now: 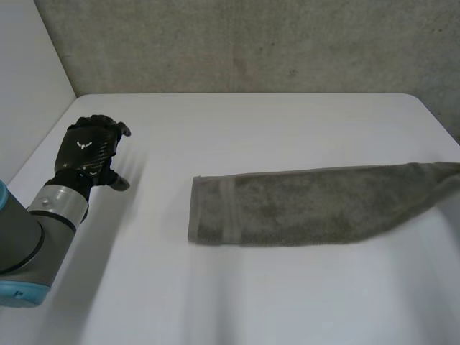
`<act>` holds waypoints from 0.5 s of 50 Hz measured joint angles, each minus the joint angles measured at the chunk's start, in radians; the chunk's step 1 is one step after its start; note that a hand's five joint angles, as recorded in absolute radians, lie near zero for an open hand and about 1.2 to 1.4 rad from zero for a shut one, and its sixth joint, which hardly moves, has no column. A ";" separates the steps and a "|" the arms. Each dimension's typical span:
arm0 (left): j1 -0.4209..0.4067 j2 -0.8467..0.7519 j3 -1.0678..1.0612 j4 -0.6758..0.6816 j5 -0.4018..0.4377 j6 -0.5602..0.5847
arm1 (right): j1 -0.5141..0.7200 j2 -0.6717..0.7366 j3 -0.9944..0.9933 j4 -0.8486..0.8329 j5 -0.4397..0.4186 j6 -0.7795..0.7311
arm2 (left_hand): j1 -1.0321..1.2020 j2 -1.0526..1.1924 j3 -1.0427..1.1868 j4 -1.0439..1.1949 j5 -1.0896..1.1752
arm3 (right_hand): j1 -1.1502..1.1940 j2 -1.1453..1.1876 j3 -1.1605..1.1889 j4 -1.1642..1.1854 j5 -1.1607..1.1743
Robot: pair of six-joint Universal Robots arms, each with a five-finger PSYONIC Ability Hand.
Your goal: Fold the towel.
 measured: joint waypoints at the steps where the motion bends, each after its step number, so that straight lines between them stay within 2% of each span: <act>1: 0.000 0.000 0.000 0.000 0.000 0.000 | 0.019 -0.006 -0.006 0.007 0.001 0.000 | 0.000 0.000 0.000 0.000 0.000 | 0.000 0.000 0.000 0.000 0.000; 4: -0.001 0.000 0.000 0.000 0.000 0.000 | 0.152 -0.042 -0.038 0.033 0.012 0.003 | 0.000 0.000 0.000 0.000 0.000 | 0.000 0.005 0.000 0.000 0.001; 10: -0.001 0.000 0.000 0.000 0.000 0.000 | 0.512 -0.053 -0.101 0.036 0.079 0.010 | 0.000 0.000 0.000 0.000 0.000 | 0.002 0.006 0.000 0.000 0.001; 16: 0.000 0.000 0.000 0.000 0.000 0.001 | 0.877 0.078 -0.193 0.002 0.175 0.012 | 0.000 0.000 0.000 0.000 0.000 | 0.002 0.006 0.000 0.000 0.001; 22: 0.000 0.000 0.000 0.005 0.000 0.001 | 1.078 0.275 -0.302 -0.008 0.239 -0.016 | 0.000 0.000 0.000 0.000 0.000 | 0.002 0.006 0.000 0.000 0.001; 25: 0.000 0.000 0.000 0.007 0.000 0.002 | 1.116 0.339 -0.334 -0.008 0.261 -0.041 | 0.000 0.000 0.000 0.000 0.000 | -0.006 -0.001 0.000 0.000 -0.011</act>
